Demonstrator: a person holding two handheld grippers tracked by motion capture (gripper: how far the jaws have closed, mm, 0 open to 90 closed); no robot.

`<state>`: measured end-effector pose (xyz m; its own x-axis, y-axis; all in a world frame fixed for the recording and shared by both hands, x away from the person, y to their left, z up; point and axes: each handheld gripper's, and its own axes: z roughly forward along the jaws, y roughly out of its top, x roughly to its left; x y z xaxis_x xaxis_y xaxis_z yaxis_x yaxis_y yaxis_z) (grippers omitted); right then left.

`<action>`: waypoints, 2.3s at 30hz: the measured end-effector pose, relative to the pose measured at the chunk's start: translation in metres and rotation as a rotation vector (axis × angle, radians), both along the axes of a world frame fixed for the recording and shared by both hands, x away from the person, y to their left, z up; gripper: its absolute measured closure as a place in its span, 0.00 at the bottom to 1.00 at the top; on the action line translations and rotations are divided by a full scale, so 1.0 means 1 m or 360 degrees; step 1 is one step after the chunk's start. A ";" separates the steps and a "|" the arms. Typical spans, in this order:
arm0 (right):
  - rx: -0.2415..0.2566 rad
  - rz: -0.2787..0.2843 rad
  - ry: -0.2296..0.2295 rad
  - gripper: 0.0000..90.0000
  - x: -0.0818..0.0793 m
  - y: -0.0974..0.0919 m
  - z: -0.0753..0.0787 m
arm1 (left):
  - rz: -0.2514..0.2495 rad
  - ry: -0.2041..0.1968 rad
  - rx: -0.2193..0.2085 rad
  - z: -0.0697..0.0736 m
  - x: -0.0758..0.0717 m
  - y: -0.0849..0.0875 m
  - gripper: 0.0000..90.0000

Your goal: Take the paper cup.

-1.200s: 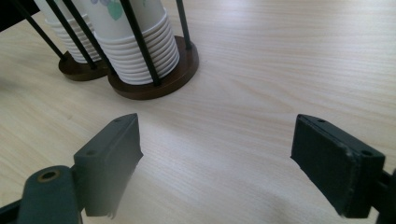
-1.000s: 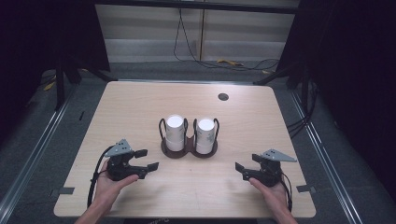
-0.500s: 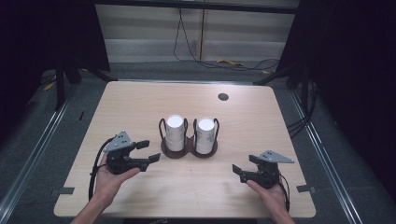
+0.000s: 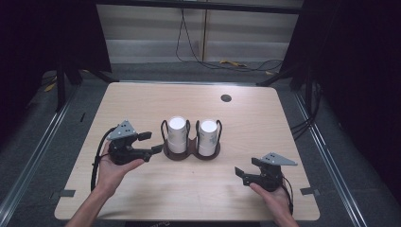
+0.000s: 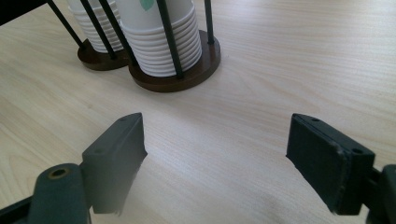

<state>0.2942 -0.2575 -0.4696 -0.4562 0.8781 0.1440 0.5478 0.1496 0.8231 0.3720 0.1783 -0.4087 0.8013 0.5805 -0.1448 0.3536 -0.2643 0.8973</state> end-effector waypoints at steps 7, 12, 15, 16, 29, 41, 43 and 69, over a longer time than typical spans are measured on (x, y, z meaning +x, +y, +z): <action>0.0026 0.0007 -0.0006 0.23 0.001 -0.001 0.000 | -0.0018 -0.0015 0.0013 0.007 0.008 -0.006 0.36; 0.0020 0.0009 -0.0007 0.23 0.001 0.000 0.000 | -0.0041 0.0017 0.0019 0.011 0.015 -0.011 0.36; 0.0012 0.0014 -0.0011 0.23 0.000 0.000 0.001 | -0.0029 0.0045 0.0052 0.013 0.022 -0.016 0.34; 0.0011 0.0014 -0.0008 0.23 0.000 0.000 0.000 | -0.0029 0.0052 0.0060 0.014 0.024 -0.017 0.33; 0.0007 0.0005 0.0006 0.23 0.001 0.000 0.000 | -0.0042 0.0059 0.0142 0.021 0.041 -0.032 0.29; 0.0003 0.0013 0.0010 0.23 0.001 0.000 0.000 | -0.0041 0.0095 0.0210 0.031 0.058 -0.043 0.34; -0.0002 0.0014 0.0008 0.23 0.001 0.000 -0.001 | -0.0052 0.0107 0.0214 0.033 0.062 -0.044 0.33; 0.0007 0.0023 0.0020 0.23 0.002 0.001 -0.001 | -0.0196 0.0198 0.0515 0.033 0.084 -0.077 0.25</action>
